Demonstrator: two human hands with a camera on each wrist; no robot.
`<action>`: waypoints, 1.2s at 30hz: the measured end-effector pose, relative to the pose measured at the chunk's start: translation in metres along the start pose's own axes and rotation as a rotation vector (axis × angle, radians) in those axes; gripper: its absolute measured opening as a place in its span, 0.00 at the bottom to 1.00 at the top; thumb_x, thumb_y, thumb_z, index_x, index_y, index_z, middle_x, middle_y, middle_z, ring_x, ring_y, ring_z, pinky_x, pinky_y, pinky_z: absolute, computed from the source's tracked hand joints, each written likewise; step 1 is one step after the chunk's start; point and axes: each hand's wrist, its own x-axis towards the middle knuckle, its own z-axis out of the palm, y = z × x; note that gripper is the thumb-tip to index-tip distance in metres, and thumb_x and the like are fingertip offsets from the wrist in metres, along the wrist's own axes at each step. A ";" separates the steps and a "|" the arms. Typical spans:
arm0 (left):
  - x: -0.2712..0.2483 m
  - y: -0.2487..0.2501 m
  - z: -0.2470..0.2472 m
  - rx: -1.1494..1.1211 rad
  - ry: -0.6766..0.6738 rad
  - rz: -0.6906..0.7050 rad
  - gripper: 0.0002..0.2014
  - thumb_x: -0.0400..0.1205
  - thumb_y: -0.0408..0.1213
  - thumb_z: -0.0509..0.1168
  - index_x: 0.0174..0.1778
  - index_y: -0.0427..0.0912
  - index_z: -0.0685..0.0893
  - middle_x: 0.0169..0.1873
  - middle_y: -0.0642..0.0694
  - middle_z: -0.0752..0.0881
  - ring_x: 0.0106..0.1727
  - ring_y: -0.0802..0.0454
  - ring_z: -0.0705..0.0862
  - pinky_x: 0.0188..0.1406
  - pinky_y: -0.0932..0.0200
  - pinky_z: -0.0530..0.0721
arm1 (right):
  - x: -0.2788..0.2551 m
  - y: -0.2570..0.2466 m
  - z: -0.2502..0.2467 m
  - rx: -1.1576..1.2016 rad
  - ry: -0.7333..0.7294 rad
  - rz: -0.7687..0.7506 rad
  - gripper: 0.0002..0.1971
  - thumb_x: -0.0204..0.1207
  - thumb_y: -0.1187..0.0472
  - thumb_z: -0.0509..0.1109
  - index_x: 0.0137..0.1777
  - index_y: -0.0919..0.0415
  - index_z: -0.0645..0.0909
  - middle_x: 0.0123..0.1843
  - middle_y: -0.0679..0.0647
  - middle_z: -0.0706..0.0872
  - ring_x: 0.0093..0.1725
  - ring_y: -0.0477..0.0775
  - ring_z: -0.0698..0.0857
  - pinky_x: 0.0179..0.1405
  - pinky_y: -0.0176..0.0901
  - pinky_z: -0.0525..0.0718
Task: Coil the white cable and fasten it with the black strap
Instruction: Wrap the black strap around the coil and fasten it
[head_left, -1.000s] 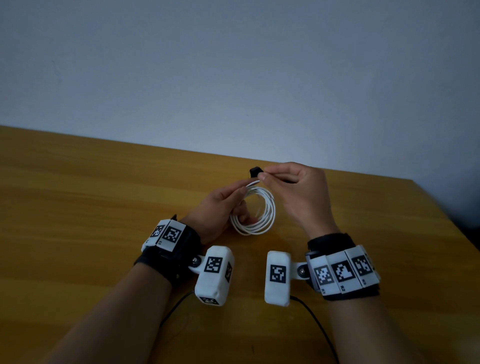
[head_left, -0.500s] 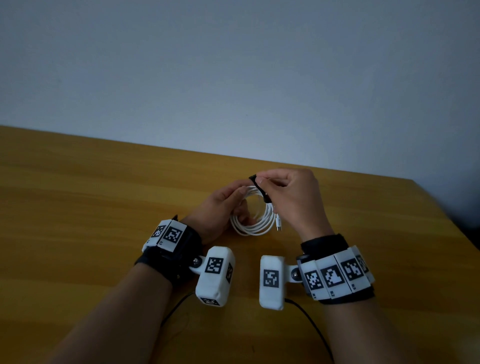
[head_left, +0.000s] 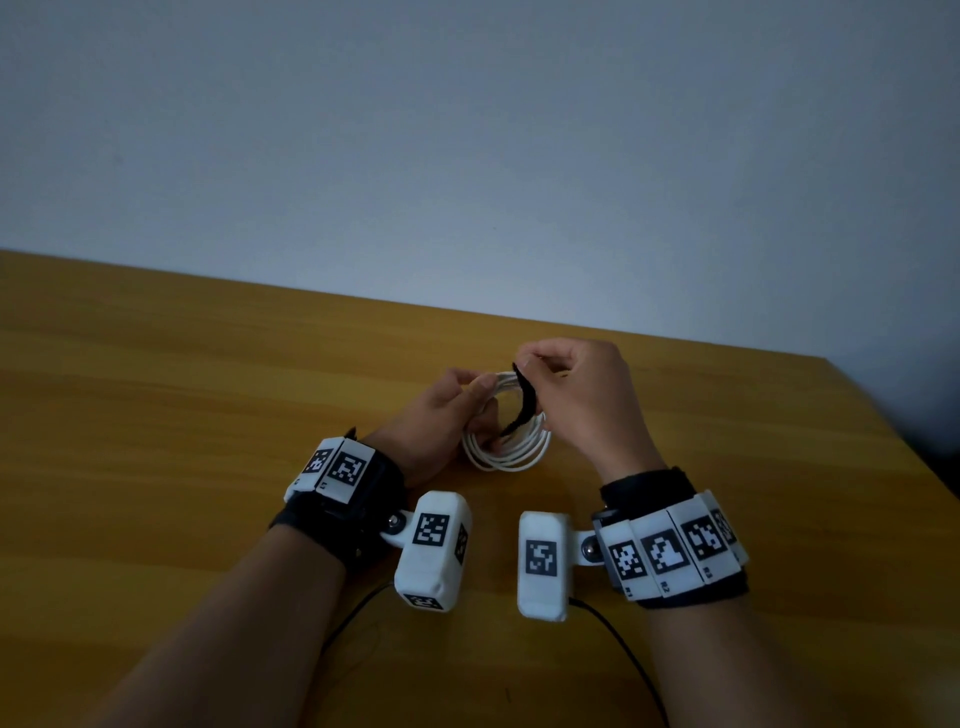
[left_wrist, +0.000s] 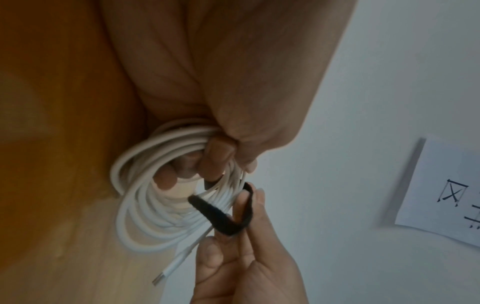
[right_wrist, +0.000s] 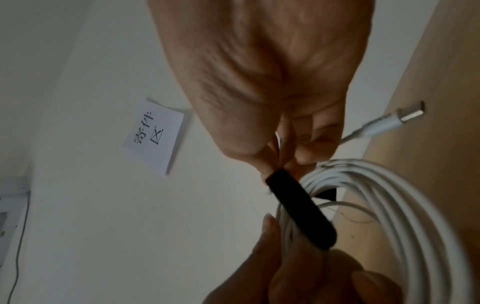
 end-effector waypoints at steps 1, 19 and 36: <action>-0.001 0.001 0.000 0.015 -0.020 0.018 0.16 0.84 0.47 0.57 0.46 0.35 0.74 0.24 0.49 0.70 0.26 0.53 0.72 0.38 0.56 0.79 | 0.001 0.001 -0.001 0.004 0.007 0.004 0.06 0.83 0.58 0.74 0.54 0.53 0.93 0.44 0.38 0.89 0.47 0.40 0.90 0.47 0.43 0.91; -0.002 0.001 -0.003 0.052 -0.034 0.045 0.12 0.86 0.47 0.59 0.45 0.44 0.81 0.28 0.48 0.75 0.32 0.46 0.73 0.39 0.49 0.74 | 0.003 -0.001 -0.006 0.125 -0.007 0.079 0.10 0.86 0.61 0.70 0.61 0.58 0.92 0.56 0.50 0.94 0.58 0.46 0.91 0.64 0.48 0.89; -0.007 0.007 -0.001 0.146 -0.054 0.038 0.14 0.88 0.47 0.58 0.51 0.39 0.80 0.29 0.49 0.76 0.31 0.47 0.75 0.37 0.53 0.76 | 0.001 -0.004 -0.004 0.139 -0.022 0.045 0.12 0.86 0.64 0.70 0.62 0.52 0.91 0.60 0.48 0.93 0.61 0.45 0.90 0.66 0.45 0.88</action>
